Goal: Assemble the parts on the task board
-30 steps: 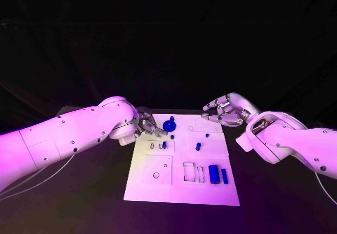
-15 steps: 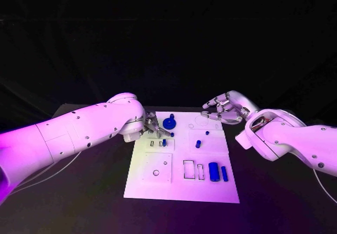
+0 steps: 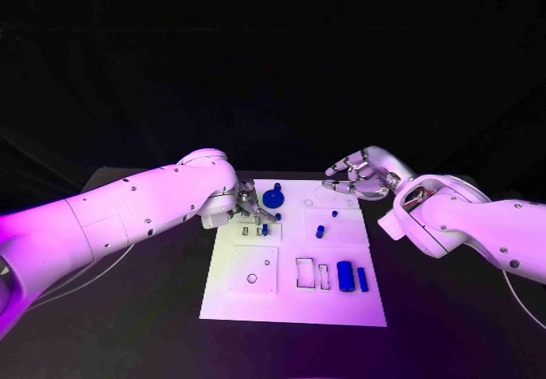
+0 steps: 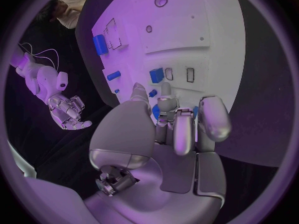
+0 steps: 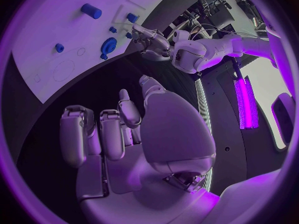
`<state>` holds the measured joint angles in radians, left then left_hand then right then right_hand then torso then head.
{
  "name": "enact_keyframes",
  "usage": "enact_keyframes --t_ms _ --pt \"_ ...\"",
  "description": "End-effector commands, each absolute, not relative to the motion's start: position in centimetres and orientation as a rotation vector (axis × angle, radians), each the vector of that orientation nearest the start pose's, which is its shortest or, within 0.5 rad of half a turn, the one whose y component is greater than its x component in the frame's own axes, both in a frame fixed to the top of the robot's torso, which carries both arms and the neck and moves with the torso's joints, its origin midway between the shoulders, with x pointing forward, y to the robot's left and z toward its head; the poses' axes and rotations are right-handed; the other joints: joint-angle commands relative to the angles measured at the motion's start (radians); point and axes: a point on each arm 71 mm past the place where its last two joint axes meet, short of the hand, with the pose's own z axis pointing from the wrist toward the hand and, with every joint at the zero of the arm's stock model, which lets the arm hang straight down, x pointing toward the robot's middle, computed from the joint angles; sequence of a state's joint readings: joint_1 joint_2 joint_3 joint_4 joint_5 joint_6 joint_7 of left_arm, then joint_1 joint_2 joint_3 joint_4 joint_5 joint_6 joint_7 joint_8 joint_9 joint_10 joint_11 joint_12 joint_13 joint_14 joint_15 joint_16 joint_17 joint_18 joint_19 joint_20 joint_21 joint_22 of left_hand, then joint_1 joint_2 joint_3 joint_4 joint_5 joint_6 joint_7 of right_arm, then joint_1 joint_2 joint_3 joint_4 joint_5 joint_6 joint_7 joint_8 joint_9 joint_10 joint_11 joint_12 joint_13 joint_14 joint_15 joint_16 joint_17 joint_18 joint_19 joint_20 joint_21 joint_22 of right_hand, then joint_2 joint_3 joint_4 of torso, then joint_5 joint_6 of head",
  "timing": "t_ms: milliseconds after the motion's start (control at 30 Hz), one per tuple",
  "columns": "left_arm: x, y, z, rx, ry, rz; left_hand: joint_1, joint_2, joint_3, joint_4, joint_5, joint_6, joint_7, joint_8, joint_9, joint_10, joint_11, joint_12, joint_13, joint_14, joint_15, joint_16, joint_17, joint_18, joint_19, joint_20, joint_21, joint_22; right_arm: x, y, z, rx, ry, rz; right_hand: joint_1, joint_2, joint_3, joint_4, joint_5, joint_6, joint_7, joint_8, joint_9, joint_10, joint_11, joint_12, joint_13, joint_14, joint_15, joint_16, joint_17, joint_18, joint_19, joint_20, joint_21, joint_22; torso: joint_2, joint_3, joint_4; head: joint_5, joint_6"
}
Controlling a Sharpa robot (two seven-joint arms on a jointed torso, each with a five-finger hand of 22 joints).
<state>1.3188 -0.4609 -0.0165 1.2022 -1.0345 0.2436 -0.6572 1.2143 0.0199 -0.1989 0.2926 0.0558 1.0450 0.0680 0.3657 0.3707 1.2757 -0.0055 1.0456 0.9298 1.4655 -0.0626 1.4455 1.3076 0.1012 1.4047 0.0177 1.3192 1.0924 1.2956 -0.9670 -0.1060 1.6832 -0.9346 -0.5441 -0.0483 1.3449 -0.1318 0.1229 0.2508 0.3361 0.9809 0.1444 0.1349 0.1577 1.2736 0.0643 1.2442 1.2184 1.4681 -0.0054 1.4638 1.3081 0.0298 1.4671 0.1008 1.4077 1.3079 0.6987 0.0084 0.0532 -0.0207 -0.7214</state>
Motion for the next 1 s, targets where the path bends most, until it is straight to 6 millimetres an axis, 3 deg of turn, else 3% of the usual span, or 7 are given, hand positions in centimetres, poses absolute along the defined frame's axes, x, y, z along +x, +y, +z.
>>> enact_keyframes --t_ms 33,1000 --pt "54.00 11.08 -18.12 -0.093 2.370 -0.320 0.005 0.006 0.000 -0.006 -0.004 -0.007 -0.001 0.006 0.003 -0.001 -0.001 0.006 0.001 0.056 -0.008 -0.001 0.086 -0.015 0.006 0.004 0.006 0.003 46.64 -22.50 -14.82 0.354 1.578 0.879 -0.001 0.008 -0.002 0.003 0.003 0.007 -0.001 0.004 0.001 0.000 -0.004 -0.006 -0.001 0.056 -0.006 -0.006 0.080 0.015 -0.005 -0.003 -0.003 0.155 0.000 0.0007 0.0001 0.000 -0.002" --pt "53.97 10.54 -18.75 -0.050 2.413 -0.300 0.045 0.027 0.019 -0.011 -0.004 -0.019 -0.001 0.023 0.034 -0.005 -0.002 0.011 0.008 0.057 -0.008 -0.003 0.088 -0.016 0.001 0.005 0.016 0.016 46.68 -22.25 -15.01 0.350 1.586 0.883 -0.001 0.011 -0.001 0.003 0.007 0.007 -0.001 0.005 0.001 -0.001 -0.004 -0.007 -0.002 0.054 -0.007 -0.009 0.074 0.016 -0.008 -0.004 -0.007 0.152 0.001 0.0012 0.0000 0.001 -0.008"
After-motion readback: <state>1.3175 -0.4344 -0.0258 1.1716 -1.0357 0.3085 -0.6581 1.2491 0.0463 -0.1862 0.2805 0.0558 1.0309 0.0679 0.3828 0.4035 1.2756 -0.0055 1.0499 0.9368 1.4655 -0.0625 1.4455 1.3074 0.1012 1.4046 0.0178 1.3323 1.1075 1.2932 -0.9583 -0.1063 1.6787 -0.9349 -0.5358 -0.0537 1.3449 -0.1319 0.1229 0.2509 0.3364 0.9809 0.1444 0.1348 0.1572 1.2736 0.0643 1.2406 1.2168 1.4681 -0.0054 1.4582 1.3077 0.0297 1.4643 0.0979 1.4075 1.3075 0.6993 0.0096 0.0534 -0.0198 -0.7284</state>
